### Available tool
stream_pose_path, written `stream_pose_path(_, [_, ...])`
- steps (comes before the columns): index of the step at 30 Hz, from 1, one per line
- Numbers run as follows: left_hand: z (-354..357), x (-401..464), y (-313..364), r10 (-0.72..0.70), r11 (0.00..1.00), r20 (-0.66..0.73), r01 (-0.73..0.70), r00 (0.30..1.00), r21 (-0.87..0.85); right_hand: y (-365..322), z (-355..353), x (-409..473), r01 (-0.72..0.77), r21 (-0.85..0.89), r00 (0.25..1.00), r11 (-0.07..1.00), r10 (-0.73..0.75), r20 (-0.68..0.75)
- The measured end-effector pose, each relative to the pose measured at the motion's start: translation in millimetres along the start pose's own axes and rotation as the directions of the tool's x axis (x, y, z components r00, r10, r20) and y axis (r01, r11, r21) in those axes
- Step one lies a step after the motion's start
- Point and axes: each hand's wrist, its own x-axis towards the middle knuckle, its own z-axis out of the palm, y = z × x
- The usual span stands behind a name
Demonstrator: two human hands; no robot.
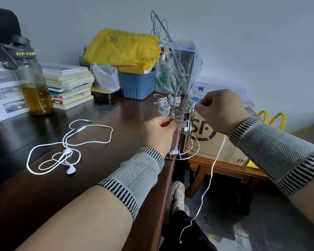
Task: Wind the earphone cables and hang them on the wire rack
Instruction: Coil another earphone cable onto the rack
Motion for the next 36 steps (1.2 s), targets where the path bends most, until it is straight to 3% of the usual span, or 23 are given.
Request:
stream_pose_path(7, [0, -1, 2, 0.012, 1.000, 0.006, -0.013, 1.000, 0.027, -34, 10, 28, -0.056, 0.023, 0.978, 0.998, 0.050, 0.204])
stream_pose_path(16, [-1, 0, 1, 0.006, 0.999, 0.000, -0.006, 1.000, 0.037, -42, 9, 20, 0.127, -0.029, 0.951, 0.992, -0.113, 0.289])
stream_pose_path(21, [-1, 1, 1, 0.003, 0.999, -0.016, -0.002, 1.000, 0.045, -37, 13, 8, 0.380, -0.224, 0.923, 0.897, -0.353, 0.154])
stream_pose_path(24, [-1, 3, -1, 0.010, 0.998, -0.024, -0.009, 1.000, 0.058, -32, 23, 3, 0.505, -0.394, 0.848, 0.768, -0.526, 0.060])
stream_pose_path(29, [-1, 9, -6, 0.007, 0.999, -0.021, -0.006, 1.000, 0.034, -22, 32, -16, 0.618, -0.397, 0.730, 0.679, -0.683, -0.032])
stream_pose_path(31, [-1, 11, -8, 0.028, 0.998, -0.028, -0.026, 0.999, 0.050, -12, 40, -25, 0.608, -0.360, 0.731, 0.707, -0.676, -0.093])
stream_pose_path(36, [-3, 8, -6, 0.073, 0.996, -0.034, -0.071, 0.997, 0.062, 15, 58, -36, 0.397, -0.018, 0.891, 0.918, -0.390, -0.232])
